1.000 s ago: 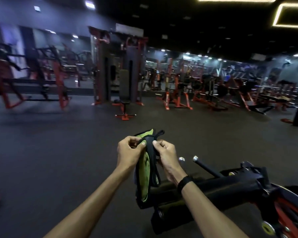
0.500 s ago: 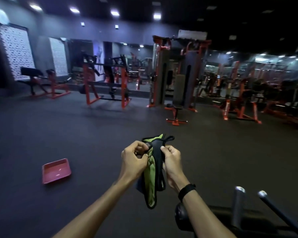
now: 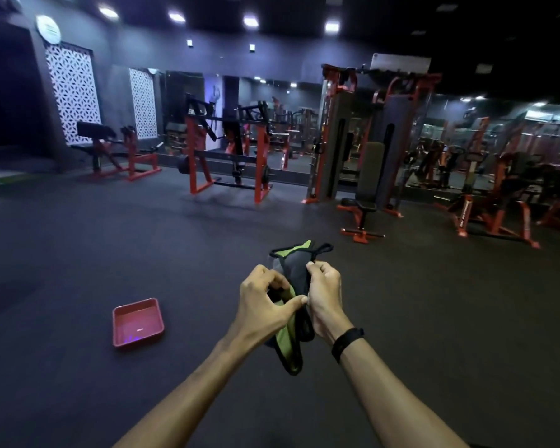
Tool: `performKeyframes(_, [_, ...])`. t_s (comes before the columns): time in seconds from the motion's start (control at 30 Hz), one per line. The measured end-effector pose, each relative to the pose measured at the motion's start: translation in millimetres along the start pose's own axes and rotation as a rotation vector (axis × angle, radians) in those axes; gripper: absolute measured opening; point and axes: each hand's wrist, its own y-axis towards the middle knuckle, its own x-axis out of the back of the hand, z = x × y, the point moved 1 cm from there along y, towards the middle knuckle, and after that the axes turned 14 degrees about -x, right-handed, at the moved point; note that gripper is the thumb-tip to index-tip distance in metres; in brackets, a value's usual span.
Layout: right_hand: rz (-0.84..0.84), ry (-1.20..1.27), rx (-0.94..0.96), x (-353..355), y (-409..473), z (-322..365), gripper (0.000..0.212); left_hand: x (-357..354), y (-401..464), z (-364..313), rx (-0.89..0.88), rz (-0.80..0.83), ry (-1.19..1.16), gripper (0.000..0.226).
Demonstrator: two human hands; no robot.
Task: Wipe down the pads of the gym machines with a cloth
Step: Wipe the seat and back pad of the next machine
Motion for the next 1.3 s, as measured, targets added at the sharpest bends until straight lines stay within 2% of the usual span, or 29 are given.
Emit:
performKeyframes(0.17, [-0.013,0.036,0.0,-55.7,21.1,-3.7,0.023,15.7,22.6,44.1,0.014,0.025,0.05,0.029])
performKeyframes(0.33, [0.007,0.006,0.023,-88.0,42.2,-14.9,0.021,23.0,31.8,75.0,0.063,-0.097,0.059,0.032])
performKeyframes(0.47, [0.088,-0.014,0.035,-104.3,59.1,-18.8,0.012,23.0,42.2,105.1,0.081,-0.105,0.046,0.032])
performKeyframes(0.63, [0.099,-0.192,0.142,-106.6,94.2,-19.7,0.016,24.3,59.7,137.8,0.121,-0.045,0.018,0.027])
performKeyframes(0.8, [0.081,-0.362,0.266,-95.4,135.5,-9.0,0.012,36.6,96.0,177.1,0.144,-0.024,0.113,0.029])
performKeyframes(1.03, [0.084,-0.515,0.376,-49.5,231.3,20.3,0.03,37.1,172.3,246.5,0.123,0.021,0.345,0.024])
performKeyframes(1.17, [0.036,-0.593,0.334,-11.1,286.4,43.0,0.02,21.9,216.5,281.1,0.076,0.075,0.456,0.024])
performKeyframes(1.3, [-0.022,-0.672,0.4,28.5,334.9,63.9,0.01,-3.7,247.4,305.8,0.06,0.148,0.503,0.028])
